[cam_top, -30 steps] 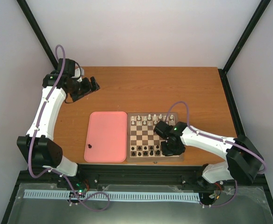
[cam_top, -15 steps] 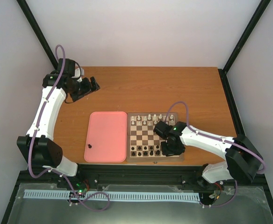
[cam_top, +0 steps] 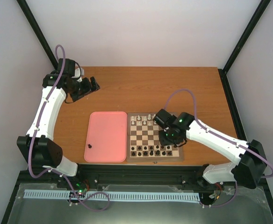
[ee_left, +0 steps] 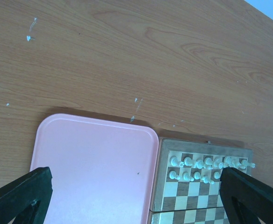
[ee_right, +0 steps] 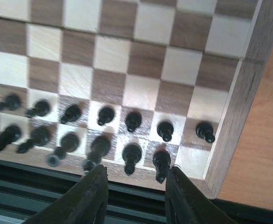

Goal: Set up the chess pieces on the board
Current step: Place the chess piece on the chessboard, then pick up the chess piece from the storage box.

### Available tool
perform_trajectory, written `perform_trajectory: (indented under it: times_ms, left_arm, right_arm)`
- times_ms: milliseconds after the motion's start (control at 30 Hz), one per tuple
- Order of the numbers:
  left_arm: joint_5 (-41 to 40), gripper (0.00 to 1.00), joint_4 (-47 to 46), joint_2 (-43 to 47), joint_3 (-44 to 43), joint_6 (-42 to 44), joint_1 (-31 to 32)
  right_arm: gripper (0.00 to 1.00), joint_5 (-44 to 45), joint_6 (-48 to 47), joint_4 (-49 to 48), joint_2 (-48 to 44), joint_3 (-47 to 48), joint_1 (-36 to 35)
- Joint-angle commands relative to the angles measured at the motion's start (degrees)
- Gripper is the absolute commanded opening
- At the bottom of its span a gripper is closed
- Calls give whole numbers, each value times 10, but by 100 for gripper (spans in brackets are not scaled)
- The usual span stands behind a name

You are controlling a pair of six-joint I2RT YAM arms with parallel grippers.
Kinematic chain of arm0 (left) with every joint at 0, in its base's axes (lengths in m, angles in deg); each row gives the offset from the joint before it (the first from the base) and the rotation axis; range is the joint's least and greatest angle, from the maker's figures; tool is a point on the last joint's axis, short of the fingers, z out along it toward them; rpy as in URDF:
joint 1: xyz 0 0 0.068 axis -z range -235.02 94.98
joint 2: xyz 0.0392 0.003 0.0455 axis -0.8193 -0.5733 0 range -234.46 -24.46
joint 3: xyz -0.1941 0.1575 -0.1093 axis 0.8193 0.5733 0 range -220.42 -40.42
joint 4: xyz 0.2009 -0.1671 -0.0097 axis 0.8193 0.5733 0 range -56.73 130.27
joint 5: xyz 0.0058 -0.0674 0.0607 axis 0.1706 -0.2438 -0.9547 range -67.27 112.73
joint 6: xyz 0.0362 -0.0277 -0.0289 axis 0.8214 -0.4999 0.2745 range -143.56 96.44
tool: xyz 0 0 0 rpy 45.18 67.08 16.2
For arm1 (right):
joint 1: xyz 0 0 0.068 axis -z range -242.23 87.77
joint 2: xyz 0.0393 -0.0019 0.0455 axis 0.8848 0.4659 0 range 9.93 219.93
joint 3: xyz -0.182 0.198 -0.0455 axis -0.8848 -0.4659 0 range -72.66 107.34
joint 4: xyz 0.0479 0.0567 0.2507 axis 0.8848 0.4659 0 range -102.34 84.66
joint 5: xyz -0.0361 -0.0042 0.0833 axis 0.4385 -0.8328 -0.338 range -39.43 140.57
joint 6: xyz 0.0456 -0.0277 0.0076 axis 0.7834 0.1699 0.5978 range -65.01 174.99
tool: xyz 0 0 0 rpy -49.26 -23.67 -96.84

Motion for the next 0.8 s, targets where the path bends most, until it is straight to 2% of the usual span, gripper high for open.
perform_trajectory:
  times_ms: [0, 133, 367, 600, 700, 767]
  left_arm:
    - [1, 100, -3, 5, -28, 3, 3]
    - [2, 100, -3, 11, -33, 2, 3]
    - [-1, 100, 4, 19, -60, 2, 2]
    - [0, 100, 1, 29, -49, 3, 3]
    - [2, 100, -2, 34, -44, 1, 2]
    - [5, 100, -3, 34, -43, 1, 3]
  right_arm:
    - [37, 24, -35, 23, 33, 82, 5]
    - [44, 21, -89, -5, 126, 192, -14]
    - [56, -27, -180, -51, 369, 445, -87]
    - [57, -112, -260, -25, 581, 725, -163]
    - [58, -143, -290, -2, 646, 802, -181]
    - [58, -163, -298, -8, 671, 819, -187]
